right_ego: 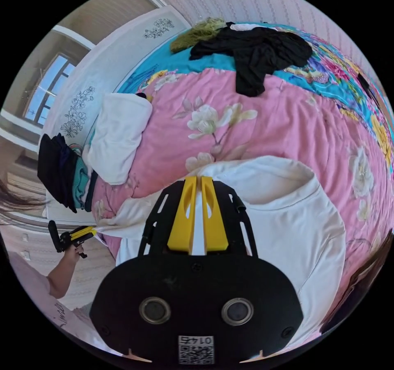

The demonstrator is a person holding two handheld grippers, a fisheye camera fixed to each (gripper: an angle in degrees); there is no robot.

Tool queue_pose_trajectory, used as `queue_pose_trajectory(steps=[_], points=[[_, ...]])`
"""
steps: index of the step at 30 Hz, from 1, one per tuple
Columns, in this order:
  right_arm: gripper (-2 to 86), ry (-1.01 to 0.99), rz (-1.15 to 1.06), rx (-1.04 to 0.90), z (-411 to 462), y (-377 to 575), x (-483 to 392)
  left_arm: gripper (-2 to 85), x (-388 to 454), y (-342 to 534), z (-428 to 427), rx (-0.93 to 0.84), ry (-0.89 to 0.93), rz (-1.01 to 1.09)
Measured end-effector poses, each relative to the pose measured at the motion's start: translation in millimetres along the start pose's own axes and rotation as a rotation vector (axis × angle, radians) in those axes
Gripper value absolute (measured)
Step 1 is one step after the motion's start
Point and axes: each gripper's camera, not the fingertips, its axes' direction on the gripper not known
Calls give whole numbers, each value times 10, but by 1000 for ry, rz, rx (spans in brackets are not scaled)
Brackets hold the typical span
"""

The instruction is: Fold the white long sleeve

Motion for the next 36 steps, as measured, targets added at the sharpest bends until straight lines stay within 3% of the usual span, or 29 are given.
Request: queue_pose_trajectory(steps=[6, 13, 17, 22, 24, 28, 31, 34, 36], points=[[8, 12, -56, 5, 47, -668, -95, -7, -458, -464, -213, 9, -59, -75], [10, 137, -47, -238, 925, -1077, -47, 35, -833, -848, -4, -140, -92, -119], [23, 103, -51, -197, 803, -1042, -64, 56, -732, -657, -463, -40, -120, -118], [63, 167, -48, -71, 404, -736, -115, 66, -485, -103, -1106, 47, -317, -118], [61, 179, -62, -49, 315, -588, -219, 66, -402, 123, -1165, 51, -286, -133], [60, -29, -206, -82, 450, -225, -813, 76, -74, 506, -828, -40, -142, -114], [67, -13, -296, -136, 751, -57, -1240, 78, 7, 558, -626, -28, -191, -122], [74, 27, -242, -109, 909, -110, -1282, 46, -183, 545, -372, -101, -148, -171], [79, 29, -187, -62, 919, -210, -1210, 13, -261, 573, -505, -61, -109, -180]])
